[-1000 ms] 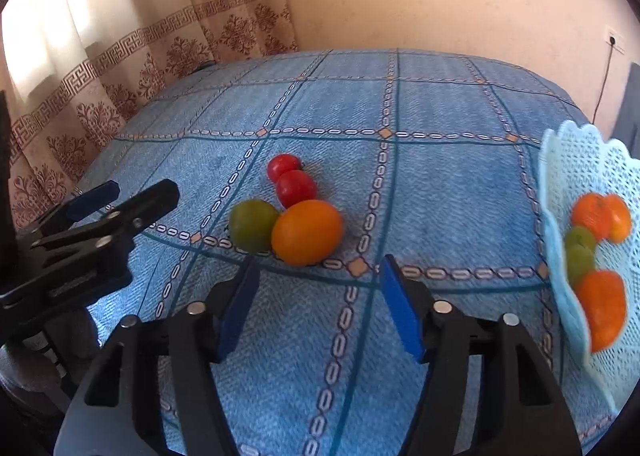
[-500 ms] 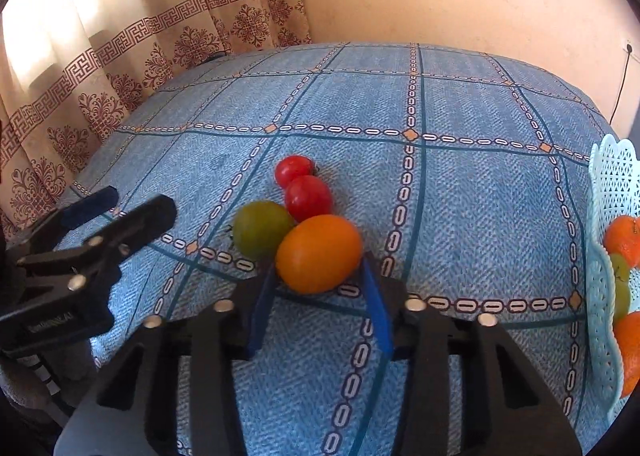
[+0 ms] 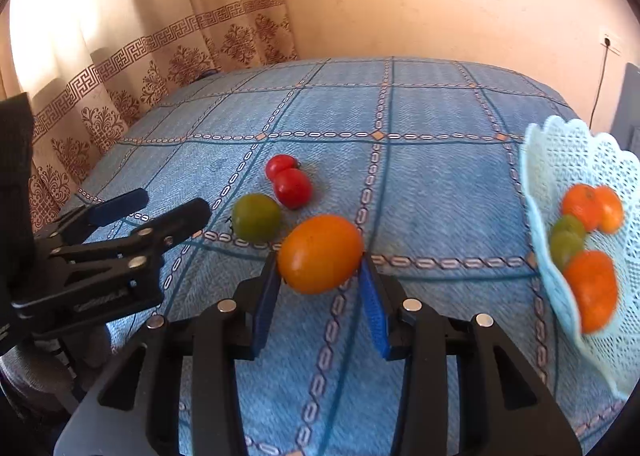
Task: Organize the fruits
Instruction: 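Grasp the orange with the right tool while the left tool grasps the green tomato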
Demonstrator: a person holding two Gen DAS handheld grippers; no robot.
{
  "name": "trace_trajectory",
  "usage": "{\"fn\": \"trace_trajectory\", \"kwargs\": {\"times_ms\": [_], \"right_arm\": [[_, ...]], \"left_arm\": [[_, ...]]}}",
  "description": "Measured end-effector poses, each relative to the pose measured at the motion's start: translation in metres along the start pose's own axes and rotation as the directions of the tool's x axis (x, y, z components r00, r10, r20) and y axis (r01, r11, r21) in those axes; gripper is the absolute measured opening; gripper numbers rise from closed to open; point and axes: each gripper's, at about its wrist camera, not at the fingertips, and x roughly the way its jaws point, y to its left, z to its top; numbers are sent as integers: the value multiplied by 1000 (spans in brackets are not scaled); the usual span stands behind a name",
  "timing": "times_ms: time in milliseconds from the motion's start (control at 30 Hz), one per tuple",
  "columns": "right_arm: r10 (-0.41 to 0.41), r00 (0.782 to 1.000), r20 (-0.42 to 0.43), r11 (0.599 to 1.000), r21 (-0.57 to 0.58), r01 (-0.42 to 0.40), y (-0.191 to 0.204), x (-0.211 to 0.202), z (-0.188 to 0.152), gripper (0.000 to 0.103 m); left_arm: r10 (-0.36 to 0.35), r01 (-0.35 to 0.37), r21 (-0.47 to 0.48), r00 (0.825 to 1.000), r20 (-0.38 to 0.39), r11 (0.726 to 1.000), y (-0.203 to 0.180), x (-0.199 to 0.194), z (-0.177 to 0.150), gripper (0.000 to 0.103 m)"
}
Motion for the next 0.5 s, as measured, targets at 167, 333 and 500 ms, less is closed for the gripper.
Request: {"fn": "trace_trajectory", "kwargs": {"times_ms": [167, 333, 500], "right_arm": [[-30, 999, 23, 1000, -2, 31, -4, -15, -9, 41], [-36, 999, 38, 999, 7, 35, -7, -27, -16, 41], [-38, 998, 54, 999, 20, 37, -10, -32, -16, 41]], "left_arm": [[-27, 28, 42, 999, -30, 999, -16, 7, -1, 81], [-79, 83, 48, 994, -78, 995, -23, 14, -1, 65], [-144, 149, 32, 981, -127, 988, -33, 26, 4, 53]]}}
